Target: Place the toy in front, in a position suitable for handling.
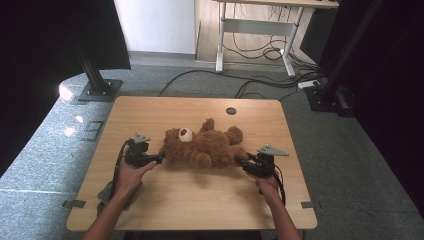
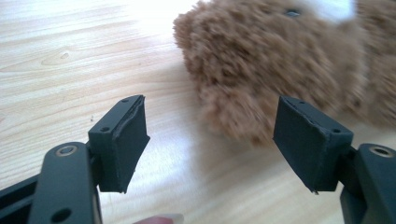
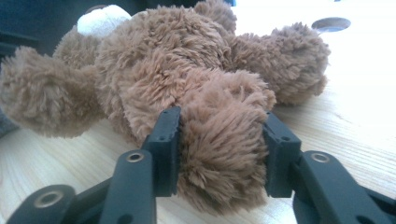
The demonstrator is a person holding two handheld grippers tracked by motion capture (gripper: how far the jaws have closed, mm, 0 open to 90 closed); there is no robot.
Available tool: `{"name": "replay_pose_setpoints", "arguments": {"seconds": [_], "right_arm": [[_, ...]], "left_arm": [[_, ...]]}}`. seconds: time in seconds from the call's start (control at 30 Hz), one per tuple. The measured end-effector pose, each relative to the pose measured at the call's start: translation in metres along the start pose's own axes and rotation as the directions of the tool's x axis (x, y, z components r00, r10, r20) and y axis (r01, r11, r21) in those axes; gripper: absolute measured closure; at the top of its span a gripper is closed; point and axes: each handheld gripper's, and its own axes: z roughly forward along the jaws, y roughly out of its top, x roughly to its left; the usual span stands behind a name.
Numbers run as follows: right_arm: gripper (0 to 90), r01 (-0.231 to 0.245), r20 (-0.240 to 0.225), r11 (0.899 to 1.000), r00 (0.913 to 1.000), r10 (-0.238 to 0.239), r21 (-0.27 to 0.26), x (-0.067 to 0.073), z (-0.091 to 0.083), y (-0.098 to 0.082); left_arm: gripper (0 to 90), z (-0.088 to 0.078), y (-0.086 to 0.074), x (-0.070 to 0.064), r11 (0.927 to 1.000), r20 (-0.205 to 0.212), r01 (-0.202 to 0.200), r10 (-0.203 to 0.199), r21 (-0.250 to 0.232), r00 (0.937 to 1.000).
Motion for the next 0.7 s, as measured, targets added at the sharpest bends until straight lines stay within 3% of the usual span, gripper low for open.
{"name": "replay_pose_setpoints", "arguments": {"seconds": [0.17,0.47,0.63,0.7], "right_arm": [[49.5,-0.004,0.005,1.000,1.0000,0.004,-0.023,-0.001,-0.003,0.000],[47.1,-0.008,-0.011,1.000,0.9999,0.007,-0.030,-0.003,-0.007,-0.003],[54.0,-0.011,-0.026,1.000,0.9996,0.011,-0.020,-0.003,-0.006,-0.005],[56.4,-0.020,-0.034,1.000,0.9992,0.020,-0.016,-0.002,-0.006,-0.006]], "left_arm": [[24.4,-0.014,-0.014,0.001,0.9997,0.026,-0.001,0.001,-0.025,0.9997],[21.2,-0.017,-0.028,0.006,0.9997,0.090,0.014,-0.012,-0.019,0.9959],[22.4,-0.022,-0.036,0.017,0.9977,0.112,0.055,-0.051,-0.040,0.9924],[22.6,-0.023,-0.039,0.021,0.9981,0.105,0.055,-0.052,-0.026,0.9931]]}}
